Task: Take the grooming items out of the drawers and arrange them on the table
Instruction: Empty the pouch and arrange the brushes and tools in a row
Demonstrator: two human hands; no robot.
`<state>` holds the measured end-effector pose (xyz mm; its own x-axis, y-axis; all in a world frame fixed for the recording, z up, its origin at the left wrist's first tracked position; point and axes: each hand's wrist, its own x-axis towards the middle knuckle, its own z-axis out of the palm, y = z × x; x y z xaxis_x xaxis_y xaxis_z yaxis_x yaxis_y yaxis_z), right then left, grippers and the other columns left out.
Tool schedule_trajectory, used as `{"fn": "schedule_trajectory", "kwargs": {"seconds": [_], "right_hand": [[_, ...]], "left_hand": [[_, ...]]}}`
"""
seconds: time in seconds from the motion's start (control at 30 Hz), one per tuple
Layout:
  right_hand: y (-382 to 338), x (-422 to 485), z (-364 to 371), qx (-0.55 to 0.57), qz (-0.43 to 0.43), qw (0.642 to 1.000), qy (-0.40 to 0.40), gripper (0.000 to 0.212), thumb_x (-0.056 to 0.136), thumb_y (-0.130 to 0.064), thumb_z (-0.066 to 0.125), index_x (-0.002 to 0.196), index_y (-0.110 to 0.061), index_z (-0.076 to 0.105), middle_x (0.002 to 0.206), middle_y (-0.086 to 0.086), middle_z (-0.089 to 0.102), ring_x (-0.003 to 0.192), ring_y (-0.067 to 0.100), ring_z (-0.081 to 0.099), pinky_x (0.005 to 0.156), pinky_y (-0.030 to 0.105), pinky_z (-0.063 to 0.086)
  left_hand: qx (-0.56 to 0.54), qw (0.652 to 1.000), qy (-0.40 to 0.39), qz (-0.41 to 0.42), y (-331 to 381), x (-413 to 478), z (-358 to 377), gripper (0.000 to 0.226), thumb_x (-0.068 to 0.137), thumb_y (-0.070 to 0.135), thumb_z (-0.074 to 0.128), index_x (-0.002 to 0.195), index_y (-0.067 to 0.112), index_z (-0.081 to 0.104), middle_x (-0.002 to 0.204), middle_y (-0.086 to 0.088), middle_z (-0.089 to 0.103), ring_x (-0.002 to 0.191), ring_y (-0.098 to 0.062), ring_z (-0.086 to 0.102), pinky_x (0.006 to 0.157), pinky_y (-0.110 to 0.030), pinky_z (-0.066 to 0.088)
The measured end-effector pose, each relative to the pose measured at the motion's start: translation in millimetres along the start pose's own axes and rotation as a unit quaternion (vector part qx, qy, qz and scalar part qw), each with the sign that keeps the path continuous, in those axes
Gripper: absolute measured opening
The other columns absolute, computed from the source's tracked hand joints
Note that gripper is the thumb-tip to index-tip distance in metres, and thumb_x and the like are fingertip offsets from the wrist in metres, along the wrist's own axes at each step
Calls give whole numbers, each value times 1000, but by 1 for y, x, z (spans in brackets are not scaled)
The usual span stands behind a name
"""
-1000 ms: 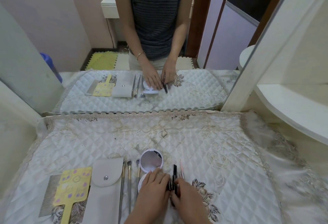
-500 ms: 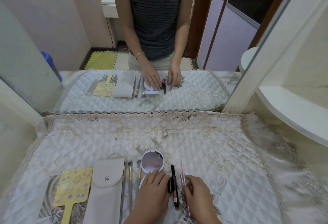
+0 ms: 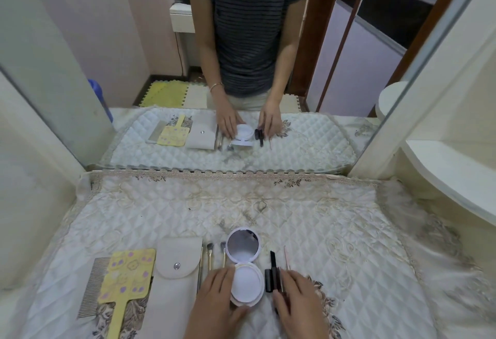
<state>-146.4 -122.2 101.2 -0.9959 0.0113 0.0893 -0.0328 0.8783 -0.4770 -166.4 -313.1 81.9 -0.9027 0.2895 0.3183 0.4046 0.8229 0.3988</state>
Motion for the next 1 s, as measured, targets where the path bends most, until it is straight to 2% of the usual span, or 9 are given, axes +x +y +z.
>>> {"fn": "schedule_trajectory", "kwargs": {"seconds": [0.1,0.23,0.37,0.5,0.6,0.73,0.87,0.93,1.0], "right_hand": [[-7,-6,2,-9,-40,999,-11,62,93,-50,20,100,-13,70,100,6,72,97,11,49,96,14,32],[-14,-2,-1,1,-61,998,8,55,94,-49,19,108,-15,60,114,3,61,103,15,48,107,5,9],[-28,0,9,-26,-105,994,-19,54,90,-57,18,117,-21,49,125,-3,52,113,11,44,94,21,38],[-39,5,25,-70,-107,990,-57,76,68,-68,43,130,-24,36,139,-5,29,141,-1,1,112,20,2],[-39,7,27,-95,-81,990,-70,65,72,-63,41,123,-23,45,130,-9,42,139,-4,-10,112,17,-5],[-35,6,28,-86,-64,992,-63,70,59,-58,47,120,-24,47,119,-8,65,138,-7,-9,111,15,-3],[-38,7,29,-73,-70,994,-52,70,56,-58,46,119,-26,46,124,-15,47,138,-7,-6,111,14,-5],[-40,7,29,-67,-72,994,-57,70,55,-58,46,118,-26,46,122,-14,53,136,-1,13,110,14,-5],[-42,7,28,-66,-71,993,-72,70,55,-58,45,117,-26,45,115,-10,66,123,6,34,108,15,1]], "left_hand": [[3,1000,20,6,2,1,2,65,61,57,50,107,10,48,106,3,49,90,-15,45,85,-24,36],[28,999,18,-15,0,-7,-5,70,65,62,49,112,11,48,98,-8,71,98,-17,47,94,-22,31],[95,995,-6,-41,-14,-27,-19,53,90,56,24,112,16,50,105,-11,70,107,-22,46,106,-25,23],[162,987,16,-10,-29,-42,-14,33,81,37,38,107,20,51,100,-7,73,137,-19,22,116,-28,4],[170,985,3,-5,-29,-43,-13,41,71,36,43,106,18,50,93,-2,75,121,-18,40,116,-31,5],[154,988,-26,-6,-19,-44,-15,35,91,29,24,108,14,50,106,-4,71,105,-15,47,115,-31,6],[134,990,-31,-38,-17,-43,-10,47,94,36,12,113,13,48,151,-7,16,126,-17,35,115,-25,5],[133,990,-28,-42,-15,-41,-13,48,94,38,14,113,12,49,145,-9,30,133,-17,33,114,-26,7],[138,988,-31,-58,-12,-41,-17,50,94,41,14,109,10,50,123,-13,57,117,-18,55,114,-27,8]]}}
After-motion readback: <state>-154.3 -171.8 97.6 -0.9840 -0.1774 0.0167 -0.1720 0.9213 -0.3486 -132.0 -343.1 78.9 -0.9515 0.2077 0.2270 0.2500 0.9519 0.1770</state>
